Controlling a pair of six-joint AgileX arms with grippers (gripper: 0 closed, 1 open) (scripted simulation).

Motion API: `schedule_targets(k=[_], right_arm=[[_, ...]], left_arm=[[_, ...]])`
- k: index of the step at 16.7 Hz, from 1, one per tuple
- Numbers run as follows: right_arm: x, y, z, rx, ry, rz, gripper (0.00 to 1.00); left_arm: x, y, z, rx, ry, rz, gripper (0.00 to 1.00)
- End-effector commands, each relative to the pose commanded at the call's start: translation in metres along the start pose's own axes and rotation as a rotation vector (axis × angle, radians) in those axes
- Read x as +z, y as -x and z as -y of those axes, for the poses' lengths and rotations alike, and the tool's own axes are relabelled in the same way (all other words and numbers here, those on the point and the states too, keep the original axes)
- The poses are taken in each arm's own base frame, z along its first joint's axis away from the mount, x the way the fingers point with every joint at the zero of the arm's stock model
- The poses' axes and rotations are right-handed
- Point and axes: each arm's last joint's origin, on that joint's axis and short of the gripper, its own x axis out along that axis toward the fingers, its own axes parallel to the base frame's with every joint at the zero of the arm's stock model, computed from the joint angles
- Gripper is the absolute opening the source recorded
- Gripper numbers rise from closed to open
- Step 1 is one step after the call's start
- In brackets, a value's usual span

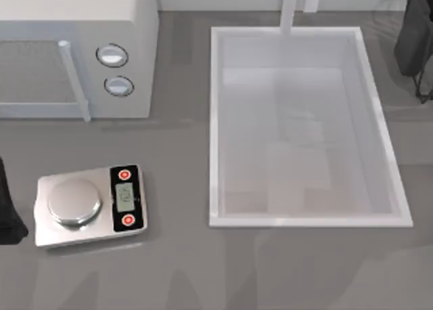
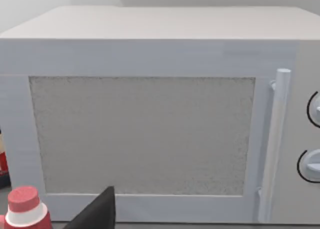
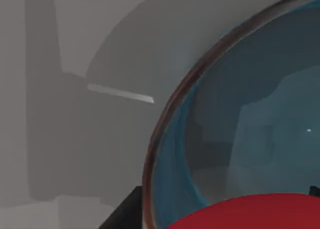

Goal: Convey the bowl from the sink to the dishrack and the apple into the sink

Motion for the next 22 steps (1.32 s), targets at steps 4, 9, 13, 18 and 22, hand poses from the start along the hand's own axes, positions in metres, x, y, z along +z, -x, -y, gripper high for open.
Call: schedule_targets(k=[4,9,13,18,22], right_arm=[[-0.004,0.042,-0.001,-0.002,0.000,0.010,0.00],[-0.004,0.046,-0.003,0.001,0.001,0.015,0.00],[0.001,0.042,-0.010,-0.029,0.021,0.053,0.00],[0.023,0.027,-0.045,-0.148,0.102,0.249,0.00],[0.038,0.016,-0.091,-0.246,0.168,0.502,0.00]], left_arm=[[0.000,0.000,0.000,0.000,0.000,0.000,1.00],[0.000,0.000,0.000,0.000,0.000,0.000,1.00],[0.000,0.000,0.000,0.000,0.000,0.000,1.00],[0.000,0.000,0.000,0.000,0.000,0.000,1.00],[0.000,0.000,0.000,0.000,0.000,0.000,1.00]])
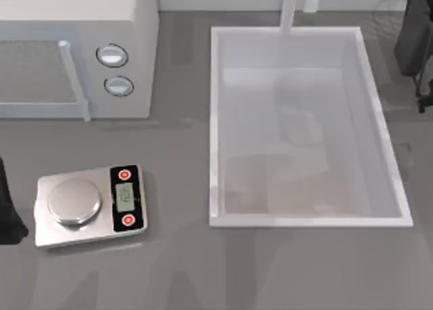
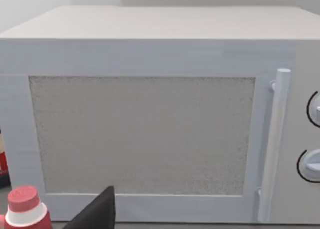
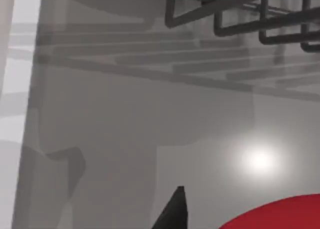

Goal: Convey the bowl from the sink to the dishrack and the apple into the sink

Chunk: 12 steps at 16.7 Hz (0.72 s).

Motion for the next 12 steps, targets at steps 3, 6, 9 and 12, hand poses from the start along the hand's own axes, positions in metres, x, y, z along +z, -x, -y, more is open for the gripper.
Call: schedule_targets(k=[3,6,9,12], right_arm=[[0.009,0.003,-0.040,-0.055,0.013,0.222,0.00],[0.010,0.016,-0.081,-0.079,-0.009,0.453,0.00],[0.004,0.035,-0.116,-0.067,-0.066,0.674,0.00],[-0.009,0.057,-0.144,-0.029,-0.147,0.861,0.00]], left_arm=[[0.000,0.000,0.000,0.000,0.000,0.000,1.00],[0.000,0.000,0.000,0.000,0.000,0.000,1.00],[0.000,0.000,0.000,0.000,0.000,0.000,1.00],[0.000,0.000,0.000,0.000,0.000,0.000,1.00]])
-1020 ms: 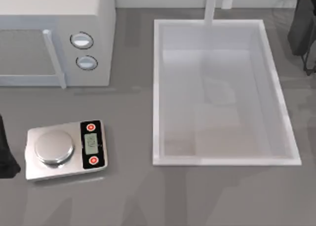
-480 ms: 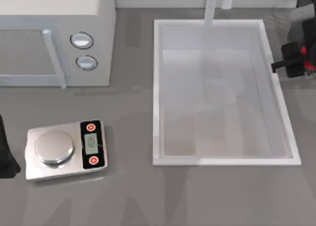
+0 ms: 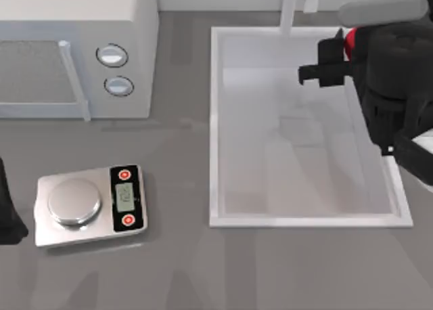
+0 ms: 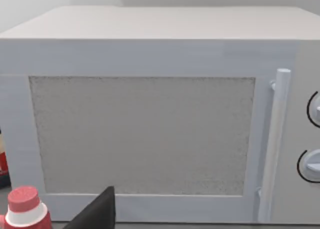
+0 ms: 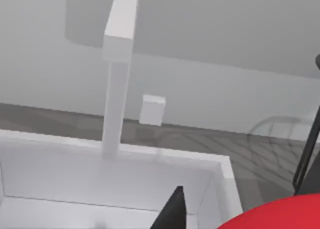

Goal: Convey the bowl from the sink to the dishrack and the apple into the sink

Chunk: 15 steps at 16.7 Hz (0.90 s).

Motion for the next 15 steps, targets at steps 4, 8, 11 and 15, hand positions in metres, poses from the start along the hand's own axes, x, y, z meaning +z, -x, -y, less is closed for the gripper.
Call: schedule_targets(k=[4,8,11,15], right_arm=[[0.004,0.029,-0.018,0.022,-0.119,0.159,0.00],[0.005,0.040,-0.022,0.030,-0.162,0.207,0.00],[0.005,0.040,-0.022,0.030,-0.162,0.207,0.00],[-0.003,0.034,-0.026,0.029,-0.158,0.201,0.00]], left_arm=[[0.000,0.000,0.000,0.000,0.000,0.000,1.00],[0.000,0.000,0.000,0.000,0.000,0.000,1.00],[0.000,0.000,0.000,0.000,0.000,0.000,1.00],[0.000,0.000,0.000,0.000,0.000,0.000,1.00]])
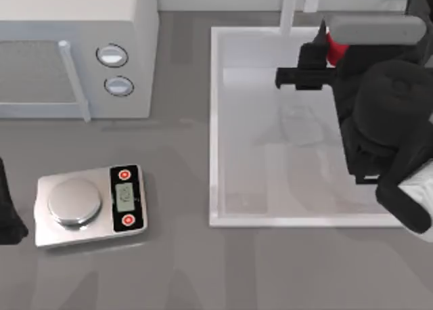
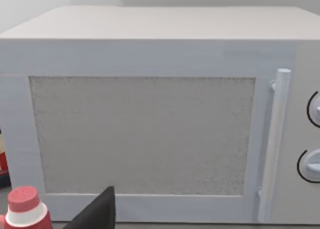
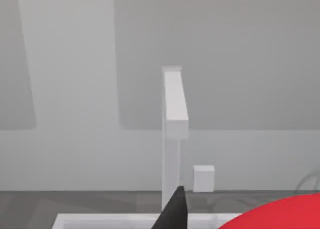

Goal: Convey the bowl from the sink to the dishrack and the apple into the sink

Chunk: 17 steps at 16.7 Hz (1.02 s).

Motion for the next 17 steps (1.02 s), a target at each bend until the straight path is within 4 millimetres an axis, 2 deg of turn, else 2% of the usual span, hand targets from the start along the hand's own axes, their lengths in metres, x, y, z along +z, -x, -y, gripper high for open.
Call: schedule_targets(k=[2,5,8,11,13,17], right_arm=[[-0.019,-0.004,-0.004,-0.001,0.005,-0.005,0.00],[-0.058,-0.008,-0.008,-0.002,0.003,0.000,0.00],[-0.097,-0.006,-0.007,-0.002,-0.009,0.015,0.00],[-0.128,-0.001,-0.002,0.000,-0.009,0.013,0.00],[-0.138,0.002,0.001,0.001,-0.005,0.007,0.00],[-0.140,0.003,0.002,0.001,-0.004,0.006,0.00]], left_arm=[[0.000,0.000,0.000,0.000,0.000,0.000,1.00],[0.000,0.000,0.000,0.000,0.000,0.000,1.00],[0.000,0.000,0.000,0.000,0.000,0.000,1.00],[0.000,0.000,0.000,0.000,0.000,0.000,1.00],[0.000,0.000,0.000,0.000,0.000,0.000,1.00],[0.000,0.000,0.000,0.000,0.000,0.000,1.00]])
